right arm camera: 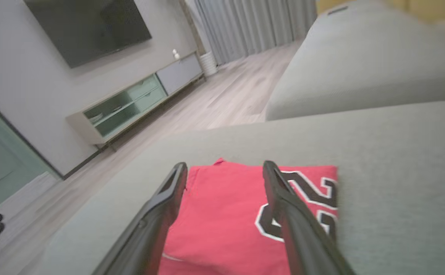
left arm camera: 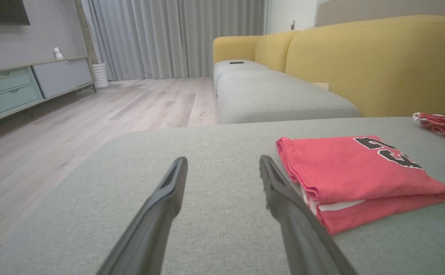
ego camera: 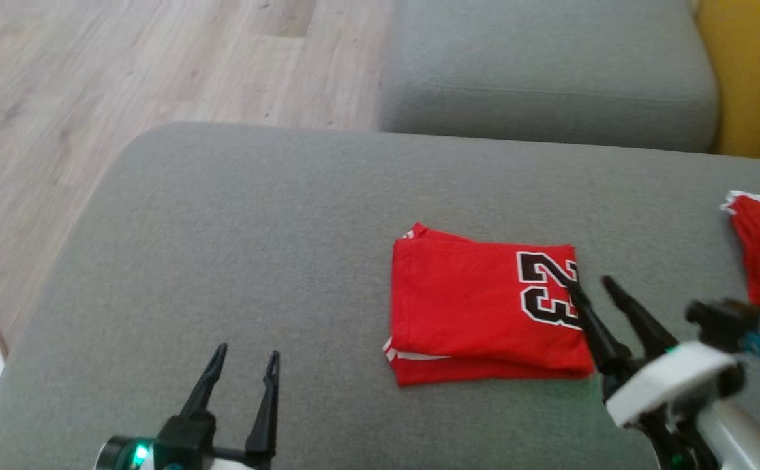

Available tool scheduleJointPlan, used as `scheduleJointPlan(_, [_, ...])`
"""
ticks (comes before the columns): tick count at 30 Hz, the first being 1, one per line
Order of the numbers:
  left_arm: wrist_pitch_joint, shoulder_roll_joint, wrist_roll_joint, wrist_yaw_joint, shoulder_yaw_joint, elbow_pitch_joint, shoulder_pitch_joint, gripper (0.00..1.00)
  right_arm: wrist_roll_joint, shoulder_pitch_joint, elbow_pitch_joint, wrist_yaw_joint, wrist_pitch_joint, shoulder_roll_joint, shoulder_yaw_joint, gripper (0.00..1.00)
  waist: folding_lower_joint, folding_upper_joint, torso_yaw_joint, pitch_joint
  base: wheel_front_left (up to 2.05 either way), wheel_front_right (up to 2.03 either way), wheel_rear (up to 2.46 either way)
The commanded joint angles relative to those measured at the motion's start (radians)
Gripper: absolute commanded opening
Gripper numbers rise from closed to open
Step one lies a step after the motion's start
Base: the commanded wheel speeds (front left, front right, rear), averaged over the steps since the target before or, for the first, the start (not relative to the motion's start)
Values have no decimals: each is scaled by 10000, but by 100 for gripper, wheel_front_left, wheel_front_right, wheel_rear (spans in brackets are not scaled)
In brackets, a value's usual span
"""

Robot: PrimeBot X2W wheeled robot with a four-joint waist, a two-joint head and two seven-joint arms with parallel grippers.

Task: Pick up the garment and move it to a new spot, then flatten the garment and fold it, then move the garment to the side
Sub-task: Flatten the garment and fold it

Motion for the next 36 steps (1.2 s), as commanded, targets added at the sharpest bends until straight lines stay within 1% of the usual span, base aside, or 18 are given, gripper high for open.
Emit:
scheduleJointPlan(1, [-124,10,-98,88,409,-382,-256,100,-410,-46,46,37,-746,-239,40,100,1,0,-215,-144,0,0,0])
scheduleJointPlan(2, [-124,5,-101,123,466,-386,-211,100,-714,-4,394,37,-1295,-202,-4,100,1,0,-295,-178,0,0,0])
scheduleJointPlan(4, [-124,-10,-98,182,560,-382,-109,100,-1518,33,1116,37,-1974,-55,-246,100,1,0,-451,-251,0,0,0])
scheduleJointPlan(7, [-124,-46,-69,261,656,-388,33,100,-2897,151,1809,37,-2263,439,-1017,100,1,0,-667,-345,0,0,0])
scheduleJointPlan(10, [-124,-91,-24,319,727,-447,139,100,-4241,502,1429,37,-2285,1165,-2047,100,1,0,-844,-434,0,0,0])
scheduleJointPlan(12, [-124,-122,25,357,750,-512,219,100,-4990,935,1029,37,-2288,1633,-2487,100,1,0,-943,-513,0,0,0])
scheduleJointPlan(14, [-124,-142,91,407,787,-576,291,100,-5480,1383,699,37,-2289,2087,-2825,100,1,0,-1027,-599,0,0,0])
scheduleJointPlan(15, [-124,-153,119,406,781,-588,314,100,-5614,1607,586,37,-2290,2285,-2937,100,1,0,-1041,-628,0,0,0])
scheduleJointPlan(17, [-124,-181,163,426,779,-610,346,100,-5908,1976,414,37,-2290,2467,-2940,100,1,0,-1063,-683,0,0,0])
scheduleJointPlan(24, [-124,-260,225,470,798,-629,388,100,-6263,2482,287,37,-2291,2613,-2807,100,1,0,-1123,-811,0,0,0])
scheduleJointPlan(36, [-124,-331,314,519,901,-538,424,100,-6354,2358,425,37,-2292,2639,-2621,100,1,0,-1240,-913,0,0,0])
